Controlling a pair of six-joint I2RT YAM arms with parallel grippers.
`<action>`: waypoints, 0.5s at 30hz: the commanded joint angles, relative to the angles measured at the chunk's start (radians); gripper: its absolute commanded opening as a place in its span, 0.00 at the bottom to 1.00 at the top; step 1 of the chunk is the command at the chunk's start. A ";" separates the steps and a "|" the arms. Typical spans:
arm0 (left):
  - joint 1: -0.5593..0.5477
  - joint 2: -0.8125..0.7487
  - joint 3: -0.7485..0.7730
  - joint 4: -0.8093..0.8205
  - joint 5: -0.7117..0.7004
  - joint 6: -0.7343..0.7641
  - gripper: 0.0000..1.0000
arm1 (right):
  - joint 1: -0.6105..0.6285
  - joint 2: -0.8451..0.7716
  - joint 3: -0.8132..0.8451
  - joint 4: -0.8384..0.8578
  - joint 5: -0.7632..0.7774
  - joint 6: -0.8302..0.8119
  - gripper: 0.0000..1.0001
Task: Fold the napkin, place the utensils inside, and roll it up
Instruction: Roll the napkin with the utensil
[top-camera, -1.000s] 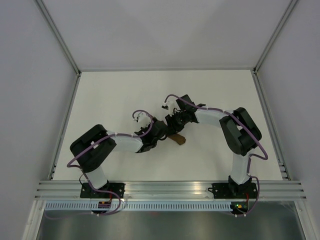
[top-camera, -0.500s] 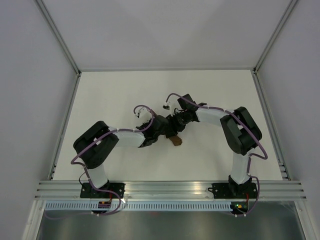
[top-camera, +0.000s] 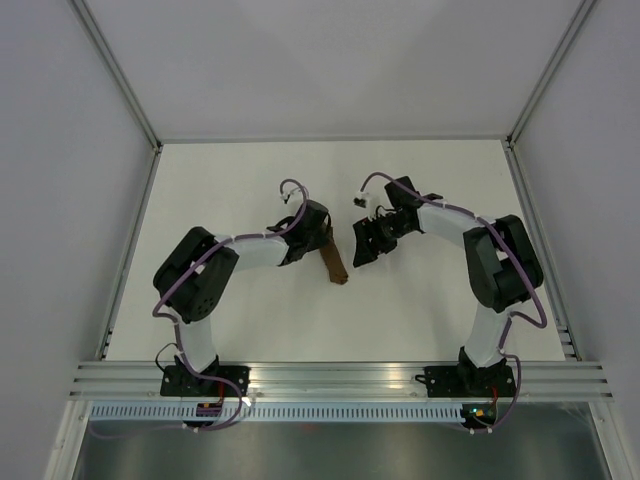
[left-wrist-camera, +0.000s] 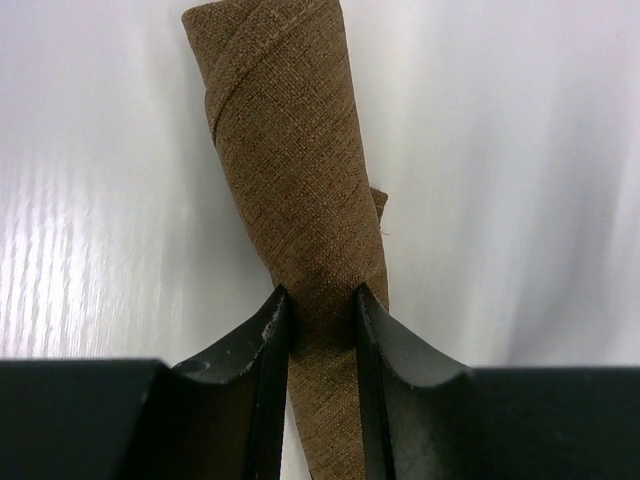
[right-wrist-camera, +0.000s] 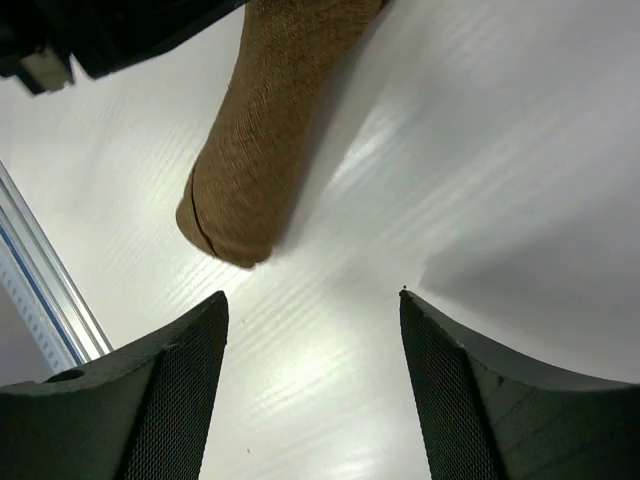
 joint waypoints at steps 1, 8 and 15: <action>0.034 0.067 0.096 -0.094 0.142 0.243 0.25 | -0.057 -0.094 0.064 -0.064 -0.032 -0.031 0.75; 0.060 0.178 0.299 -0.284 0.193 0.460 0.27 | -0.217 -0.152 0.120 -0.112 -0.077 -0.075 0.75; 0.060 0.247 0.459 -0.465 0.139 0.555 0.29 | -0.335 -0.191 0.140 -0.150 -0.104 -0.127 0.76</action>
